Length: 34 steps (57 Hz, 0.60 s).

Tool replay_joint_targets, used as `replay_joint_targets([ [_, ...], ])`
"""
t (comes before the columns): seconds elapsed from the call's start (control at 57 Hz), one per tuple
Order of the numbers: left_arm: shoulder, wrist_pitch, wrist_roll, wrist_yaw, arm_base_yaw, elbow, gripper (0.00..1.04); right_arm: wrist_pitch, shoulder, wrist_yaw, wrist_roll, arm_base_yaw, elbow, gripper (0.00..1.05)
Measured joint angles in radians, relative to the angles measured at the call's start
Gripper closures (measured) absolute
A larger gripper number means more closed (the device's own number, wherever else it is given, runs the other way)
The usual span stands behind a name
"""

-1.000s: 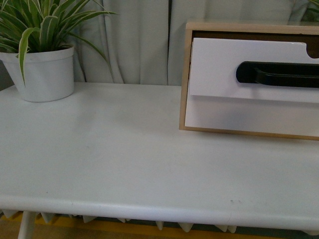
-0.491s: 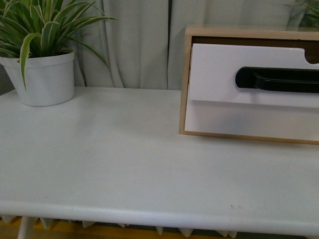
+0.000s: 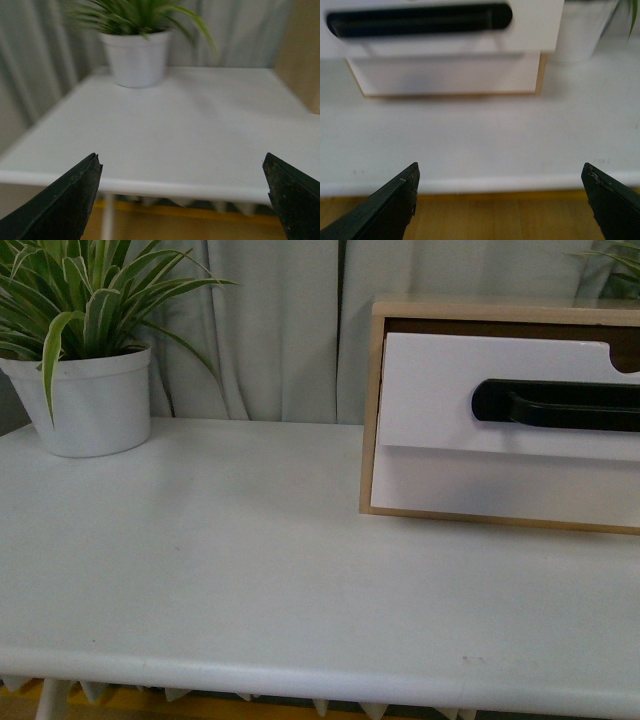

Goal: Close drawer sideways

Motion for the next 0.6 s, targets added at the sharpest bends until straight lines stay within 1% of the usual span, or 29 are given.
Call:
replay_joint_targets([
  [0.018,0.010,0.018,0.011,-0.033,-0.011,0.000,0.06,0.000,0.015,-0.009,0.003,-0.009,0.006,0.09],
  [0.053,0.072,0.108,0.134,-0.129,-0.050,0.001,0.06,0.013,0.078,-0.055,0.006,-0.052,0.032,0.09],
  [0.105,0.175,0.231,0.274,-0.148,-0.080,0.003,0.06,0.074,0.183,-0.143,-0.020,-0.135,0.090,0.09],
  [0.123,0.235,0.305,0.344,-0.145,-0.095,0.005,0.06,0.090,0.214,-0.169,-0.034,-0.156,0.109,0.09],
  [0.158,0.322,0.417,0.442,-0.130,-0.119,0.011,0.06,0.106,0.287,-0.224,-0.076,-0.199,0.167,0.09],
  [0.175,0.385,0.501,0.515,-0.103,-0.141,0.017,0.06,0.107,0.316,-0.236,-0.098,-0.212,0.190,0.09],
  [0.211,0.473,0.619,0.627,-0.063,-0.172,0.030,0.06,0.106,0.383,-0.271,-0.166,-0.232,0.244,0.09],
  [0.246,0.586,0.761,0.745,-0.001,-0.210,0.052,0.06,0.093,0.435,-0.300,-0.222,-0.245,0.286,0.09],
  [0.316,0.749,0.934,0.944,0.119,-0.251,0.097,0.06,0.066,0.530,-0.323,-0.341,-0.259,0.362,0.09],
  [0.351,0.803,0.976,1.022,0.159,-0.261,0.116,0.06,0.063,0.560,-0.327,-0.387,-0.262,0.388,0.09],
  [0.368,0.820,0.988,1.033,0.170,-0.264,0.122,0.06,0.060,0.577,-0.328,-0.418,-0.263,0.404,0.09],
  [0.386,0.869,1.016,1.106,0.205,-0.272,0.139,0.06,0.060,0.600,-0.330,-0.465,-0.265,0.429,0.09],
  [0.404,0.900,1.027,1.136,0.227,-0.278,0.151,0.06,0.060,0.616,-0.330,-0.488,-0.266,0.444,0.09],
  [0.421,0.941,1.031,1.198,0.257,-0.288,0.169,0.06,0.060,0.631,-0.330,-0.527,-0.267,0.460,0.09],
  [0.474,1.027,1.031,1.294,0.312,-0.308,0.212,0.06,0.060,0.691,-0.330,-0.634,-0.270,0.521,0.09],
  [0.596,1.147,1.031,1.400,0.366,-0.340,0.285,0.06,0.062,0.775,-0.331,-0.728,-0.277,0.595,0.09],
])
